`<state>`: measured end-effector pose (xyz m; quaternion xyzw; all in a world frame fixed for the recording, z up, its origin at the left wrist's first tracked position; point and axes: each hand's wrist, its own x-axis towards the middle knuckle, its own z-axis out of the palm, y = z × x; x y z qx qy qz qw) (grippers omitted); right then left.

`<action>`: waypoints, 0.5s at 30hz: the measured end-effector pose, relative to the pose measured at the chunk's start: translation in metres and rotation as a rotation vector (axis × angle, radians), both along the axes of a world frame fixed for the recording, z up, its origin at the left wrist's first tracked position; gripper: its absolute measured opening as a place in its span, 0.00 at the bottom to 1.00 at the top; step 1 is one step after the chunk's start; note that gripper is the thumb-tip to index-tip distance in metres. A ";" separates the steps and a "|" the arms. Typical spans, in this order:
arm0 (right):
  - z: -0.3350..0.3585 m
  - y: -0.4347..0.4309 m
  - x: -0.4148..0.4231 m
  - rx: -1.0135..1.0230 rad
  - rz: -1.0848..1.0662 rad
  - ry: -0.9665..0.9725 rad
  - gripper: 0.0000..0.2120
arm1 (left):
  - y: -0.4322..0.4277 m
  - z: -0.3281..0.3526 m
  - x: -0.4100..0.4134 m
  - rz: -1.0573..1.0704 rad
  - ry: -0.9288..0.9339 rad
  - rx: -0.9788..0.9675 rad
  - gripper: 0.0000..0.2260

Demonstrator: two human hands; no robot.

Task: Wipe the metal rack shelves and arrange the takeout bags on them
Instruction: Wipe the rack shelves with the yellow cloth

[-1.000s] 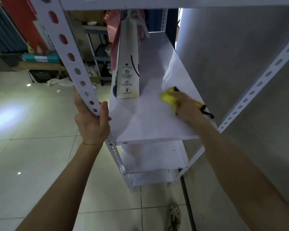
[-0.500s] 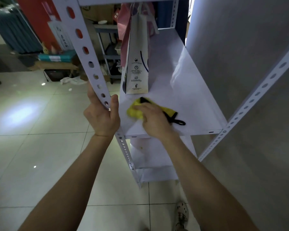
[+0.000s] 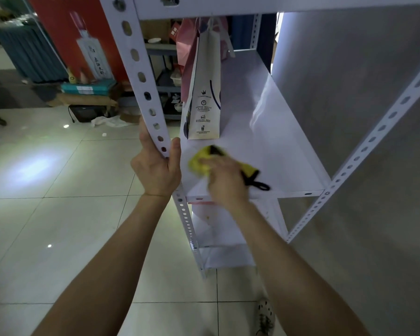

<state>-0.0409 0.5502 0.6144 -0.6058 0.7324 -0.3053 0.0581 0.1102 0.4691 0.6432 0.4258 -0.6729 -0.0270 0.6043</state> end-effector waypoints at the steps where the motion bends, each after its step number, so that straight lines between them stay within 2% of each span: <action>1: -0.005 0.005 0.022 -0.018 0.137 0.036 0.27 | 0.000 0.000 0.000 0.009 -0.005 0.001 0.31; 3: -0.006 0.015 0.022 -0.058 0.266 0.050 0.28 | -0.001 -0.001 0.002 0.013 -0.019 0.004 0.31; 4: -0.004 0.018 0.003 -0.074 0.242 0.027 0.28 | -0.003 -0.002 0.002 0.012 -0.025 0.006 0.31; 6: -0.003 0.026 -0.056 -0.040 0.011 0.022 0.27 | -0.004 -0.003 0.001 0.003 -0.023 0.003 0.31; 9: -0.003 0.050 -0.135 0.058 -0.500 0.066 0.27 | -0.005 -0.005 0.000 -0.019 0.008 -0.003 0.31; 11: -0.001 0.046 -0.125 0.070 -0.612 0.091 0.28 | -0.007 -0.007 -0.001 -0.032 0.022 -0.006 0.31; 13: -0.001 0.033 -0.076 0.052 -0.460 0.095 0.29 | -0.008 -0.009 -0.001 -0.044 0.016 -0.008 0.31; 15: -0.005 0.025 -0.017 -0.020 -0.135 0.073 0.28 | -0.007 -0.010 -0.001 -0.046 0.020 -0.015 0.31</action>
